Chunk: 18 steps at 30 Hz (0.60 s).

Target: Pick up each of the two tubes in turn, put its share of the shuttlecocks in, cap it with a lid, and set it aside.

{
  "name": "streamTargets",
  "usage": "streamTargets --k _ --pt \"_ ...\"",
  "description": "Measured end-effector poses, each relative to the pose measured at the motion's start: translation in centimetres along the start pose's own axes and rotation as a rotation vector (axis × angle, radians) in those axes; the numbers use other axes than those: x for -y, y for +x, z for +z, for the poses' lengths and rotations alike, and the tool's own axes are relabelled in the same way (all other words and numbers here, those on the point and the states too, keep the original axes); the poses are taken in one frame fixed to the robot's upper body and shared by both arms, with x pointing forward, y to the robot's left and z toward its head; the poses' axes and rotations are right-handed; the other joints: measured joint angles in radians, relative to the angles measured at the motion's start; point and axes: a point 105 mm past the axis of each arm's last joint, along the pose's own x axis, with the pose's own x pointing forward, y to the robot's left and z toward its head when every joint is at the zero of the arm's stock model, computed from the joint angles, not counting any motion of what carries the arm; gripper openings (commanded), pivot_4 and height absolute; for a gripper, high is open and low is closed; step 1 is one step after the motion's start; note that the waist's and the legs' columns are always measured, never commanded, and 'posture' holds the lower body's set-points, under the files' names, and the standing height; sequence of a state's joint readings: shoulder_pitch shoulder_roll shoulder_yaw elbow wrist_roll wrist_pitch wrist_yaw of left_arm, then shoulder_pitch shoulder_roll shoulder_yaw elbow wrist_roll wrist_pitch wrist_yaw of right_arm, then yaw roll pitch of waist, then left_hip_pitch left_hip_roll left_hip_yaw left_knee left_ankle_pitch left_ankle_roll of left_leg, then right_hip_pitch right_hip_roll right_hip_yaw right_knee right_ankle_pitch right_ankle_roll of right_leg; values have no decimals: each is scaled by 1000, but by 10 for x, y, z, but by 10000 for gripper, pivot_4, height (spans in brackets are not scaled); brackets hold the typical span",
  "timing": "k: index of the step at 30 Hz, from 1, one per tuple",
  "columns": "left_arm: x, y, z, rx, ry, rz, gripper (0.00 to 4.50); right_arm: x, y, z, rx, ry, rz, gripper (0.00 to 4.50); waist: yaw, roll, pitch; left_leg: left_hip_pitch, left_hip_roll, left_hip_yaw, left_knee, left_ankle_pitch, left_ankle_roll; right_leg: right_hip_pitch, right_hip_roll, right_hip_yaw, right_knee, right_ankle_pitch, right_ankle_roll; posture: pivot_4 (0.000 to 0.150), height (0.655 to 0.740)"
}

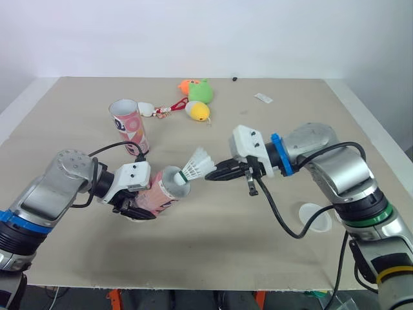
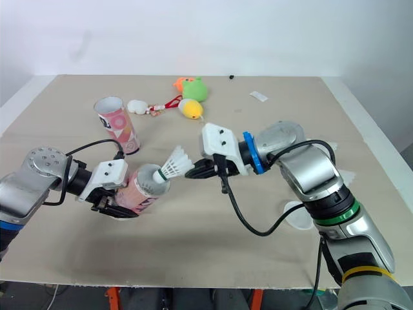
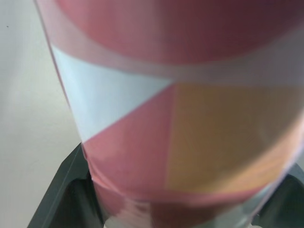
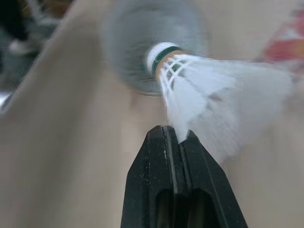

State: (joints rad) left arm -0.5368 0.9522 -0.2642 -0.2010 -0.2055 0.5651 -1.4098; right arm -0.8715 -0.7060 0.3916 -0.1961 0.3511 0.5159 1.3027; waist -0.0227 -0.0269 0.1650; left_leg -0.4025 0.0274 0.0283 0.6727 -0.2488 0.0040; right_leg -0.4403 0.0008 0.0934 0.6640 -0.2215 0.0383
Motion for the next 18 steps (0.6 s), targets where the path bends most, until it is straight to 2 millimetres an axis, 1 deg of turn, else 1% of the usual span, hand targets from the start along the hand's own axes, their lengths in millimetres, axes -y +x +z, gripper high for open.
streamTargets --k 8,9,11,12,13,14,15,16,17,18 --pt "0 -2 -2 -2 -6 26 30340 0 11 12 19 -73 93 987 -1 0 0 1 2 -1 1 0 0 0 2 -2 1 1 -2 1500 7323" --pt "1 -2 -2 -1 -7 27 30340 0 13 15 28 -79 104 3401 -1 0 0 1 2 -1 1 0 0 0 2 -3 1 1 -2 1500 7323" --pt "1 -2 -3 -1 -8 27 30340 0 17 20 54 -82 123 10062 -1 0 0 1 3 -1 1 0 0 0 3 -3 2 0 -3 1500 7323" --pt "1 -2 -3 -1 -8 28 30340 -1 19 23 69 -79 136 13975 -1 0 0 1 3 -2 1 0 0 0 3 -3 2 0 -3 1500 7323" --pt "1 -2 -2 0 -8 29 30340 -3 21 25 90 -69 162 19795 -1 0 0 1 3 -2 1 0 0 0 3 -4 2 0 -3 1500 7323" --pt "1 -2 -2 0 -9 28 30340 -5 21 26 101 -62 175 22590 -1 0 0 1 3 -2 1 0 0 0 3 -4 2 0 -3 1500 7323" --pt "1 -2 -2 0 -9 28 30340 -7 22 28 118 -49 200 27928 -1 0 0 1 3 -2 1 0 0 0 2 -4 2 0 -3 1500 7323" --pt "1 -2 -2 1 -9 28 30340 -8 22 28 124 -44 210 31775 -1 0 0 1 3 -2 1 0 0 0 2 -4 2 0 -3 1500 7323" --pt "1 -2 -2 1 -8 28 30340 -11 20 31 146 -26 238 34603 -1 0 0 0 3 -2 1 0 0 0 2 -4 2 0 -3 1500 7323" --pt "1 -2 -2 1 -8 28 30340 -12 19 32 157 -20 247 39337 -1 0 0 0 3 -2 1 0 0 0 2 -4 2 0 -3 1500 7323"
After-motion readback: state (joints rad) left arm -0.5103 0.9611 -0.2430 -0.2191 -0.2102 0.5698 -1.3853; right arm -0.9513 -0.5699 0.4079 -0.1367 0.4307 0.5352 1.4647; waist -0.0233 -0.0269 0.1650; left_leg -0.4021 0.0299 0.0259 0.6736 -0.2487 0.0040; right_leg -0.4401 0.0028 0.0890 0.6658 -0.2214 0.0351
